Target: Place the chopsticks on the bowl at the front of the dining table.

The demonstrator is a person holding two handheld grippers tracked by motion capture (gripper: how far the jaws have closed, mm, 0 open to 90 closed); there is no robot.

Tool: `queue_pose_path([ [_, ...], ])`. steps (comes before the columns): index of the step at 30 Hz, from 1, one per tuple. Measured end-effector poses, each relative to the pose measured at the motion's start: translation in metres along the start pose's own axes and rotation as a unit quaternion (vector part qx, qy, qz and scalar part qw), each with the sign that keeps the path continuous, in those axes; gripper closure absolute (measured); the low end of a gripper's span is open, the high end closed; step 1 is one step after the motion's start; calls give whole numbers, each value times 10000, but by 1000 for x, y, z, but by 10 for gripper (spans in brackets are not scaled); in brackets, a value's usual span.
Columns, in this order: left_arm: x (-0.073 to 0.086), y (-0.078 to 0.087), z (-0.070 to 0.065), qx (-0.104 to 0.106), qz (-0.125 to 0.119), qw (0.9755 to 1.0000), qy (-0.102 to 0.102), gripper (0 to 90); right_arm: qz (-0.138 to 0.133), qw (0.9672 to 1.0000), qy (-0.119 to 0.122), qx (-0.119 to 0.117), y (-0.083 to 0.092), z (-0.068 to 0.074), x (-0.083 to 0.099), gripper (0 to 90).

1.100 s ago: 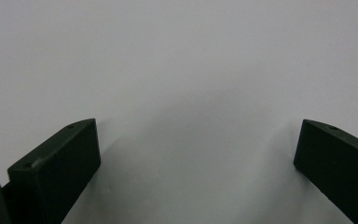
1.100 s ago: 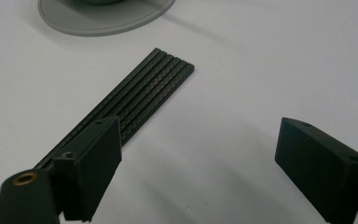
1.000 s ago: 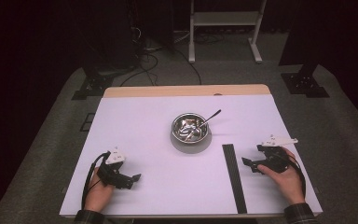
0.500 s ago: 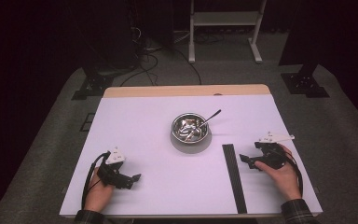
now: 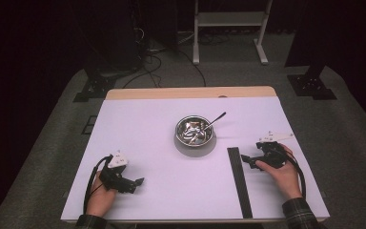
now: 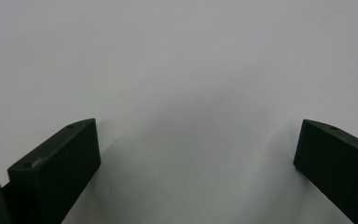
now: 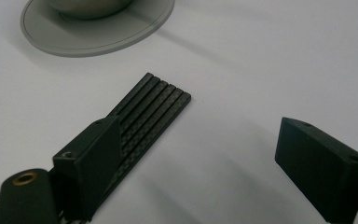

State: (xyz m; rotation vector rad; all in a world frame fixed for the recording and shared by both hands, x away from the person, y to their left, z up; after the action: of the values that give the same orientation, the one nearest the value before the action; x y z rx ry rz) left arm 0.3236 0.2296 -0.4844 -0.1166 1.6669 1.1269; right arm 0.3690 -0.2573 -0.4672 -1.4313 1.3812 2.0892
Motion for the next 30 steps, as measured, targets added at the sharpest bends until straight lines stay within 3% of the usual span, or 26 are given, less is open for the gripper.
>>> queue_pose_path([
  [7, 0, 0, 0, 0, 3, 10000, 1, 0, 67, 10000, -2, -15, -10, 0, 0, 129],
  [30, 0, 0, 0, -1, 3, 10000, -1, 0, 286, 9995, 113, 7, -18, 2, 4, 129],
])
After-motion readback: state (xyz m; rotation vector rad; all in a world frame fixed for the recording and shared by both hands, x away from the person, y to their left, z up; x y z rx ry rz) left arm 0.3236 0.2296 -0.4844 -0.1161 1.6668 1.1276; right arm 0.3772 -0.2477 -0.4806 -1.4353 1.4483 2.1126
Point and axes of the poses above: each handheld gripper's, and its own axes: y roughly backward along the jaws, x roughly out of its underside, z roughly to its left, the point moved 3 cm from there along -y, roughly forward along the jaws, and after that the axes turned 7 degrees about -z, right-handed, at the moved point
